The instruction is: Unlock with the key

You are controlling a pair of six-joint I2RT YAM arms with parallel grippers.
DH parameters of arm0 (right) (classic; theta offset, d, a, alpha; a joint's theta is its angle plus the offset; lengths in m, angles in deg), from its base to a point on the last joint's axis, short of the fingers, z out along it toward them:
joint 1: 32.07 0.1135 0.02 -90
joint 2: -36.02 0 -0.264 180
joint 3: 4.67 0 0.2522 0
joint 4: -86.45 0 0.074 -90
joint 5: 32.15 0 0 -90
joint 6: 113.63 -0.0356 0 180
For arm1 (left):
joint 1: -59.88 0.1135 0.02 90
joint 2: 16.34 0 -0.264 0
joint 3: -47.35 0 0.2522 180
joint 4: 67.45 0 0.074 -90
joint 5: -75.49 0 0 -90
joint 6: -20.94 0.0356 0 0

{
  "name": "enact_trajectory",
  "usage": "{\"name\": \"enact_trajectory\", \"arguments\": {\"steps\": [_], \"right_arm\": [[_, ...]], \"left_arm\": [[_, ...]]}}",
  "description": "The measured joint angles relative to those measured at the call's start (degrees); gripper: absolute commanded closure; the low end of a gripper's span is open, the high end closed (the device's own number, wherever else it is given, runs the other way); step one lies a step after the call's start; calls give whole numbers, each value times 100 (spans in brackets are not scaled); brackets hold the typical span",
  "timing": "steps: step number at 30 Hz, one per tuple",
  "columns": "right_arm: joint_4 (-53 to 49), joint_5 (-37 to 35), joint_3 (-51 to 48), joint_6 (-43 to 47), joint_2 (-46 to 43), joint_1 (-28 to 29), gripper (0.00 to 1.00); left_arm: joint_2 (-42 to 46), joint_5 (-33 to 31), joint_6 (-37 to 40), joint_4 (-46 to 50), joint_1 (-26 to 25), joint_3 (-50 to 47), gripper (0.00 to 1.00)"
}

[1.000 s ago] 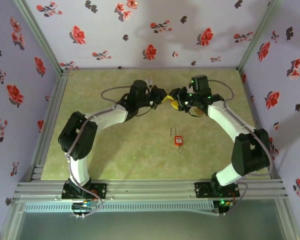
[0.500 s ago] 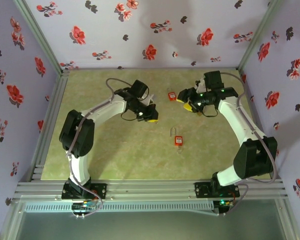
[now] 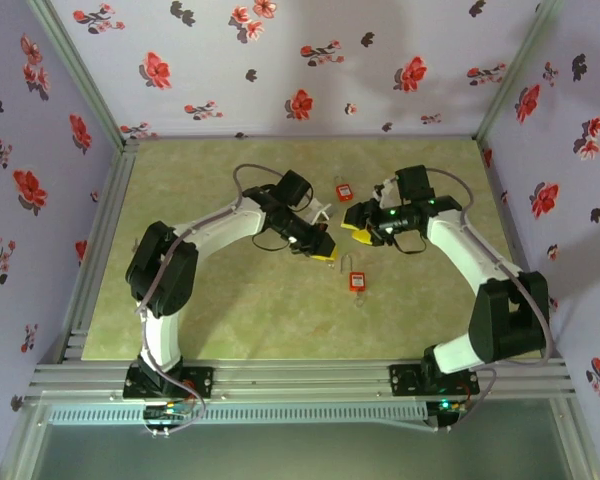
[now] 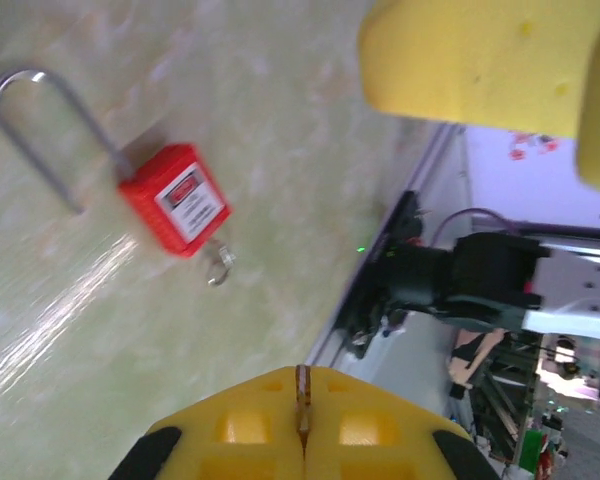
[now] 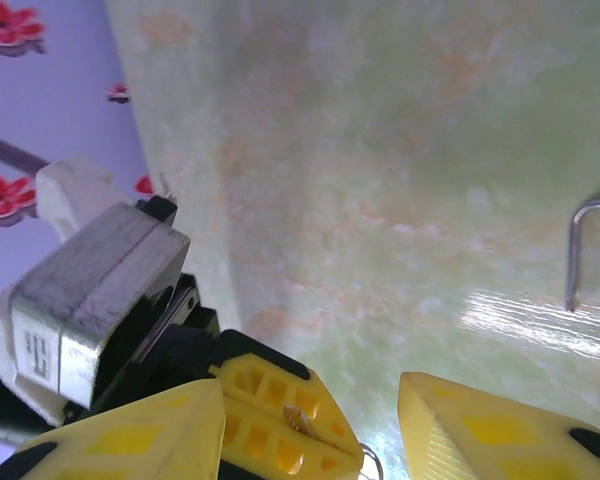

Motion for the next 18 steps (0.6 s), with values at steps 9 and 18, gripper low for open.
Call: {"name": "enact_trajectory", "arguments": {"steps": [9,18], "right_arm": [[643,726,-476,129,-1399,-330,55],[1521,1193,-1257,-72,-1633,-330,61]], "left_arm": [[232,632,-769,-1414,358,-26,100],[229,1010,-1202,-1919,398,201,100]]}}
